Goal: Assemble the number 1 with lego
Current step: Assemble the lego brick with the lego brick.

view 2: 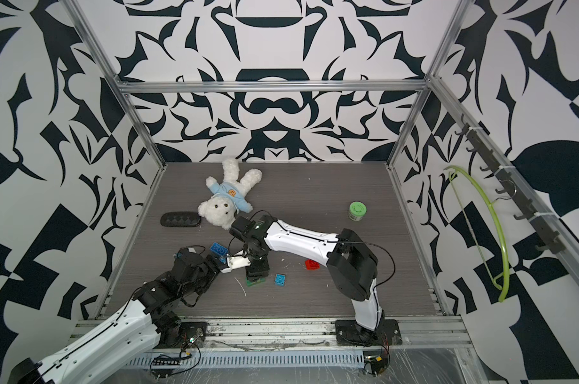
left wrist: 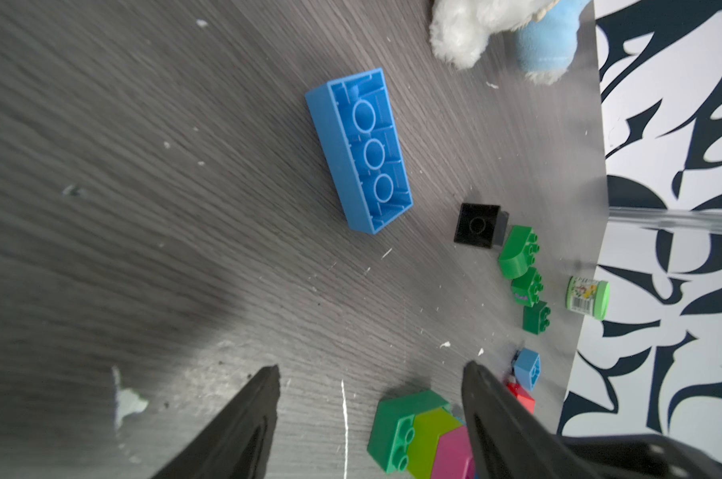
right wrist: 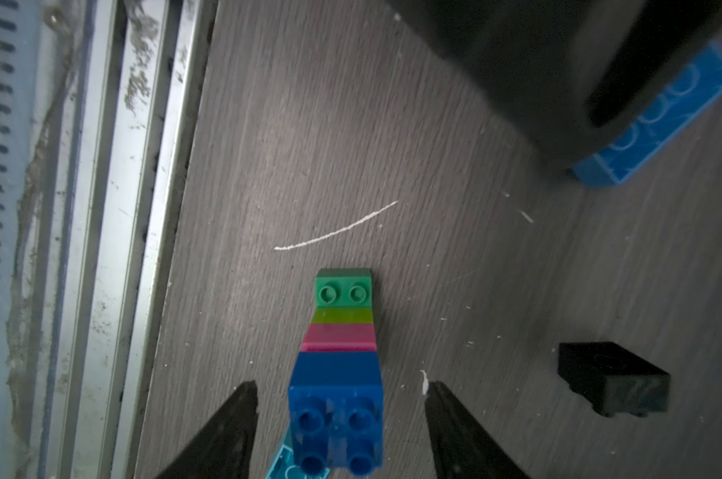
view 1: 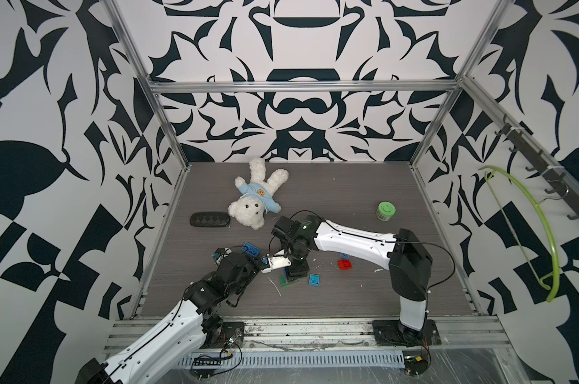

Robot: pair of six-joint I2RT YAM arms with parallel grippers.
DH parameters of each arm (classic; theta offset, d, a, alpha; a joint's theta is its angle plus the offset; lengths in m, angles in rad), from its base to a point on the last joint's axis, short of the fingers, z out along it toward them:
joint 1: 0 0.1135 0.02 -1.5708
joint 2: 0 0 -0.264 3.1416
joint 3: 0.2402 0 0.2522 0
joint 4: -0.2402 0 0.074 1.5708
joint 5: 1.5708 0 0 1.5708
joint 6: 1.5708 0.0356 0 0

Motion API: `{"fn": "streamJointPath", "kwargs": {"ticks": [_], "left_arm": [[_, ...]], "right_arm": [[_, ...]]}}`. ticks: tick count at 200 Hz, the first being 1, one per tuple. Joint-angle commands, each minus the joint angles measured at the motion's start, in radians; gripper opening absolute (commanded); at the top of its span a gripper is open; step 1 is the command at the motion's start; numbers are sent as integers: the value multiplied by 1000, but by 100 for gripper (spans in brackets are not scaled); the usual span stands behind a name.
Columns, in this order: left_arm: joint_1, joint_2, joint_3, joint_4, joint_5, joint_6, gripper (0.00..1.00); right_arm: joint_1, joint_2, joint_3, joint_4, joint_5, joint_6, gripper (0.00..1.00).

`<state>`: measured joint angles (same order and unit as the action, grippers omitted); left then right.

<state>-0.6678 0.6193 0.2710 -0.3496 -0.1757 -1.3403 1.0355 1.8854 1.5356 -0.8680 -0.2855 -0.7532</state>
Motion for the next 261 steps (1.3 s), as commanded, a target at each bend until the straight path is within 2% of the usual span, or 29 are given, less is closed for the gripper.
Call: {"fn": "streamJointPath", "kwargs": {"ticks": [1,16,39,50,61,71,80,99,115,119,145,183,215,261], "left_arm": [[4,-18,30,-58,39,47,78],[4,-32,35,-61,83,78,81],[4,-44,39,-58,170,124,90],[4,-45,39,-51,214,140,91],[4,-45,39,-46,258,151,91],[4,-43,40,-31,296,159,90],[4,-40,44,-15,329,170,89],[-1,-29,59,-1,392,180,86],[-18,-16,68,13,412,184,86],[-24,-12,71,18,413,184,82],[-74,32,80,67,413,181,77],[-126,101,85,116,379,166,68],[-136,131,85,151,379,162,65],[-139,160,86,162,377,163,63]], "right_arm": [[-6,-135,-23,50,-68,83,69],[-15,-219,-90,154,-53,211,68],[-25,-316,-170,319,72,662,49],[-25,-332,-188,315,168,894,41],[-25,-328,-183,262,204,1082,39],[-25,-312,-166,178,248,1185,34],[-25,-304,-162,136,260,1250,23],[-20,-329,-219,158,267,1362,24],[-20,-337,-266,213,205,1412,29],[-20,-333,-270,217,195,1423,30],[-14,-298,-285,245,141,1448,37],[-12,-256,-287,264,89,1452,41],[-9,-227,-284,261,86,1454,41],[-8,-203,-290,253,81,1460,35]]}}
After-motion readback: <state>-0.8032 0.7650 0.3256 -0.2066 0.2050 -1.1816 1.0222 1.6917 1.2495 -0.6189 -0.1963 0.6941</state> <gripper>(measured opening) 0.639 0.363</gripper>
